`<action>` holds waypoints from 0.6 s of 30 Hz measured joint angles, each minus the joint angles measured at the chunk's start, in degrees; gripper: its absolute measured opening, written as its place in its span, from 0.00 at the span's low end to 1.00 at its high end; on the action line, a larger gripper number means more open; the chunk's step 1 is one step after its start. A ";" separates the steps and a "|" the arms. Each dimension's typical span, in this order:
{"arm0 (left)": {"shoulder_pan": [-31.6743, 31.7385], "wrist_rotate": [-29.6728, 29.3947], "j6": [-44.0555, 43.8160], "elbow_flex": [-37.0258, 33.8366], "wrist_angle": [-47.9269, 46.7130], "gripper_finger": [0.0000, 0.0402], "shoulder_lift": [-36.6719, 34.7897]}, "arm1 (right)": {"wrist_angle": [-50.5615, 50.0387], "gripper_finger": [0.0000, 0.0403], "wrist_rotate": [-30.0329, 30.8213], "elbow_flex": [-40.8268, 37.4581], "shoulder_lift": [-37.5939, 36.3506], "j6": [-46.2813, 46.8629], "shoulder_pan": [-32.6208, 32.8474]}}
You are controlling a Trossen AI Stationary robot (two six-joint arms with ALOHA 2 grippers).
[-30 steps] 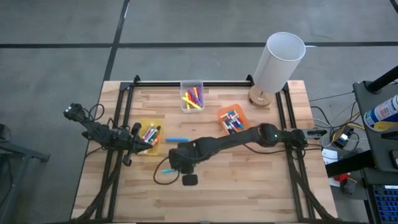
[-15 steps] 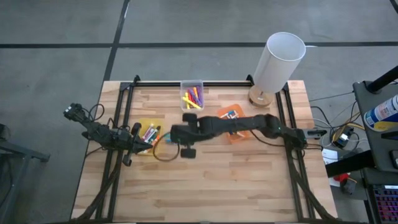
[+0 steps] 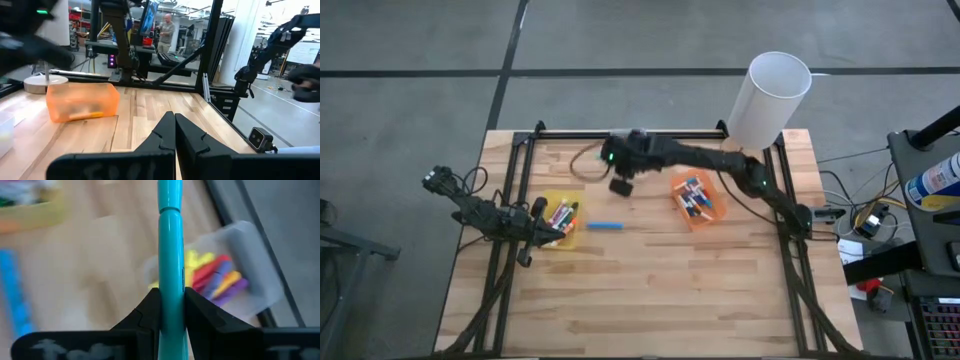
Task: Pick & Place Markers
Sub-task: Put the light blue highlighter into the transparent bin
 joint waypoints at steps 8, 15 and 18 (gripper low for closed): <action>0.00 0.00 0.01 0.01 0.00 0.00 0.00 | 5.33 0.15 -3.10 -6.11 0.00 5.11 -8.77; 0.00 0.00 0.00 0.00 0.00 0.00 0.00 | 12.27 0.18 -7.42 -13.75 0.09 8.80 -11.67; 0.00 0.00 0.01 0.00 0.00 0.00 0.00 | 13.65 0.22 -7.52 -15.87 0.09 8.78 -11.89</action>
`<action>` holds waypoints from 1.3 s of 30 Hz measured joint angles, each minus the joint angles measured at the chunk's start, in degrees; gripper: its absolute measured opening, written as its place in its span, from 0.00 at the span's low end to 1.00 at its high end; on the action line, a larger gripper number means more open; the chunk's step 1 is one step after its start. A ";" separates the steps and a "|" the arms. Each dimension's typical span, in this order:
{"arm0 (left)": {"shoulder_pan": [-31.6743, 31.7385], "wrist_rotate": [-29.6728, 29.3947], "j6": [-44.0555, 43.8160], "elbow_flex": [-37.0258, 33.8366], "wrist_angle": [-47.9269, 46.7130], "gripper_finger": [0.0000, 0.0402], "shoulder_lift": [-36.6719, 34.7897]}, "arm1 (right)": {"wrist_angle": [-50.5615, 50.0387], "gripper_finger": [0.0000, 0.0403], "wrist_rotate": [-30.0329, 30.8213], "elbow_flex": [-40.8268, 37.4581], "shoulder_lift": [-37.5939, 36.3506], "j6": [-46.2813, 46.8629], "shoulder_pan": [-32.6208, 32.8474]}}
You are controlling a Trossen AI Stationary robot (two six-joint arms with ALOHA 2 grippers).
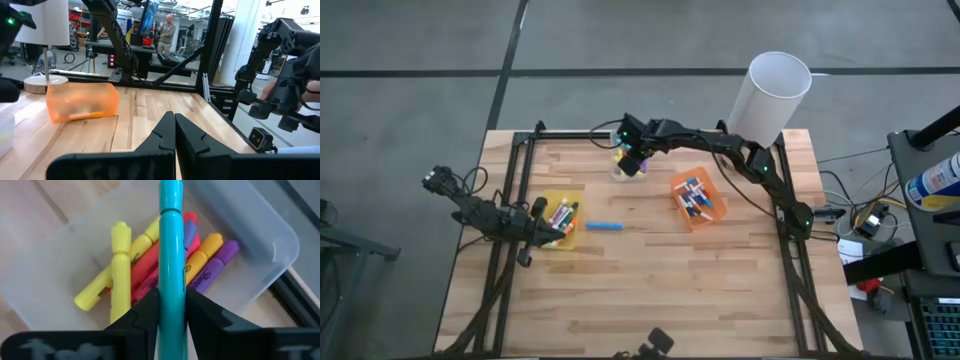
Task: Pick & Place Markers
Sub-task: Put the light blue highlighter into the transparent bin, then put the blue highlighter into the transparent bin
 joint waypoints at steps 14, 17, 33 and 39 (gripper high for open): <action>0.01 -0.01 0.00 0.00 0.00 0.00 0.00 | -1.64 0.37 -1.16 5.78 -0.17 -2.57 2.20; 0.00 -0.01 0.00 0.01 0.00 0.00 0.00 | -1.65 0.37 -2.00 7.56 -0.17 -4.18 4.67; 0.00 0.00 -0.02 0.01 0.00 0.00 0.01 | -0.88 0.33 -7.56 8.26 0.35 -21.46 20.84; 0.00 -0.01 0.00 0.01 0.00 0.00 0.02 | 2.24 0.32 -7.50 6.70 0.35 -21.38 22.93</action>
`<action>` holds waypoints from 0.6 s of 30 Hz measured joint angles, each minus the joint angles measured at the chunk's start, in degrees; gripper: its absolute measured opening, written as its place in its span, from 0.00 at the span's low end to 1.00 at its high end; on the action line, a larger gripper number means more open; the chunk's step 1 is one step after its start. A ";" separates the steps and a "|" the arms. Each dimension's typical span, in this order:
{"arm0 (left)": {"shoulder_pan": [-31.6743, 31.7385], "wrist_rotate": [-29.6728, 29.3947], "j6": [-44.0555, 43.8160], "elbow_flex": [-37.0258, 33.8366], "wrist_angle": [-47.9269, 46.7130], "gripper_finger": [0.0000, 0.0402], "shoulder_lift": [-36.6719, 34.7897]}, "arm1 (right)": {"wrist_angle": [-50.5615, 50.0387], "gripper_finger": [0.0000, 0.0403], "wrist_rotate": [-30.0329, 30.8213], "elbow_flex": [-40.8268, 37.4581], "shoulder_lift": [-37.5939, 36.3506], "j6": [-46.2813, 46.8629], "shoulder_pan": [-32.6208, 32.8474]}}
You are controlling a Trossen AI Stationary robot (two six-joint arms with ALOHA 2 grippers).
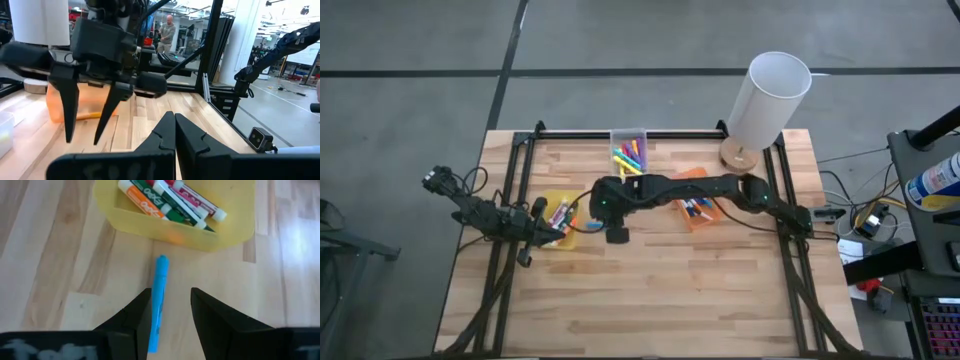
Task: Pick & Place Markers
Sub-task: Put the blue highlighter into the transparent bin
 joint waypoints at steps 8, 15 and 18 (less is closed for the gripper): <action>0.00 0.02 0.00 0.00 0.00 0.00 -0.02 | 6.41 0.33 -0.04 -7.62 0.00 3.43 -0.26; 0.02 0.02 0.00 0.00 0.00 0.00 -0.02 | 12.75 0.31 -0.18 -15.49 0.04 5.42 -0.13; 0.00 0.00 -0.02 0.00 0.00 0.00 -0.02 | 16.23 0.30 -0.44 -19.24 0.04 7.41 -0.15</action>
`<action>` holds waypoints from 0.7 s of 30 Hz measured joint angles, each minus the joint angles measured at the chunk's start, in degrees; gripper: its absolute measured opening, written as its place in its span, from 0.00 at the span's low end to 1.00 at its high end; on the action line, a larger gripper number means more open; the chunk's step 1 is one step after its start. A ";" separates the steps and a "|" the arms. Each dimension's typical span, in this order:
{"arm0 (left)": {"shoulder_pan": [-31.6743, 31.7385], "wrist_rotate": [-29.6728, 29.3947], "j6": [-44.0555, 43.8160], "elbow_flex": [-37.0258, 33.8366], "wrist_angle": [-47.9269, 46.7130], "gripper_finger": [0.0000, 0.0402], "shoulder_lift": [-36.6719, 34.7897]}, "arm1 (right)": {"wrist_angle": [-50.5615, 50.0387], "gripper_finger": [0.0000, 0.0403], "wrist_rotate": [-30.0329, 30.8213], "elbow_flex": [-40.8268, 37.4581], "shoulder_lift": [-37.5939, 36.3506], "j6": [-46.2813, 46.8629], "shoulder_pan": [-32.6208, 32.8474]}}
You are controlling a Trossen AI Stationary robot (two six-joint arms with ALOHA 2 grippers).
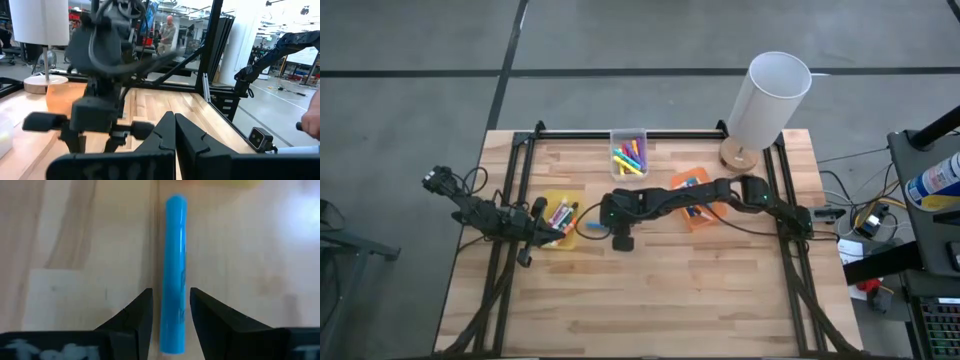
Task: Pick & Place Markers
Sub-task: Put the blue highlighter into the transparent bin
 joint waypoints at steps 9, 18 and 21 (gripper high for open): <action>0.00 0.02 0.00 0.00 0.00 0.00 0.00 | 2.33 0.27 -0.21 -5.20 -0.17 3.01 -0.26; 0.00 0.00 0.00 0.00 0.00 0.00 0.02 | -6.81 0.15 -0.59 3.53 0.20 3.65 0.26; 0.01 0.00 0.01 -0.01 0.00 0.00 0.02 | -11.96 0.15 2.99 8.23 0.11 5.00 0.42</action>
